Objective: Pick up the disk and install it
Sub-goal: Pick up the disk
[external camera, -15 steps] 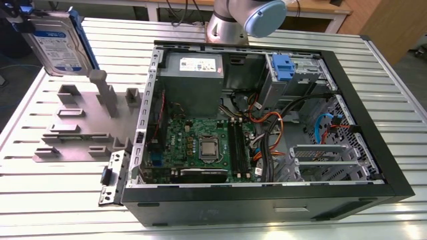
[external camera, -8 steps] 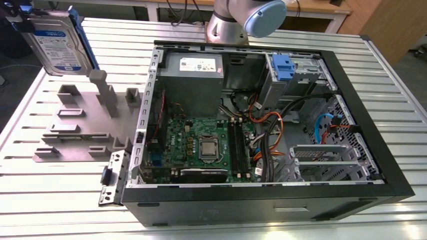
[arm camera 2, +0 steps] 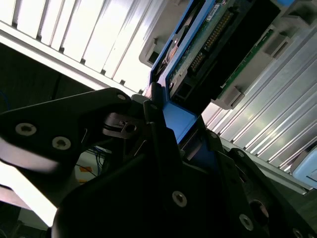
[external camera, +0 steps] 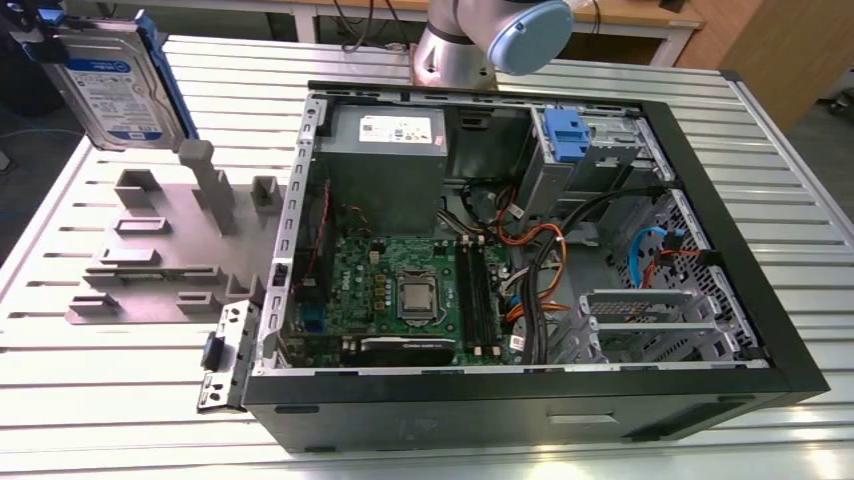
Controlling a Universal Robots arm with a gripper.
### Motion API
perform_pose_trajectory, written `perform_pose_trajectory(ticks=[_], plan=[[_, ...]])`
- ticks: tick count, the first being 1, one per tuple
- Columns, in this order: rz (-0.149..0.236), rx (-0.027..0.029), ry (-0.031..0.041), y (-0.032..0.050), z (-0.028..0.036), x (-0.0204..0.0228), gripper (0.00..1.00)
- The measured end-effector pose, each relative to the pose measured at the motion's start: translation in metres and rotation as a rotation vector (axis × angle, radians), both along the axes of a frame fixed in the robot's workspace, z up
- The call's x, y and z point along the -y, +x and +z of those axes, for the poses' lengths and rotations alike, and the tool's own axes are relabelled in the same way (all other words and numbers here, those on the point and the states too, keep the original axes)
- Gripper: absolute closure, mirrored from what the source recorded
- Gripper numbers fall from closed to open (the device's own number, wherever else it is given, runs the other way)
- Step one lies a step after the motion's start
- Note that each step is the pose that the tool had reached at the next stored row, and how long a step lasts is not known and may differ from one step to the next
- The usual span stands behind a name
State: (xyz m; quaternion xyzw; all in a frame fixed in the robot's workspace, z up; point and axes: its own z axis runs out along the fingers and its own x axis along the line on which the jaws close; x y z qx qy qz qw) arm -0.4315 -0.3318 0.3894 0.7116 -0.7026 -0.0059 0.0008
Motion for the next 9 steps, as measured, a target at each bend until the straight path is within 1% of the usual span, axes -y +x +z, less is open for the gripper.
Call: perform_pose_trajectory(ticks=[9], plan=[[0.000, 0.0002, -0.0006, 0.0000, 0.0035, 0.0000, 0.64]])
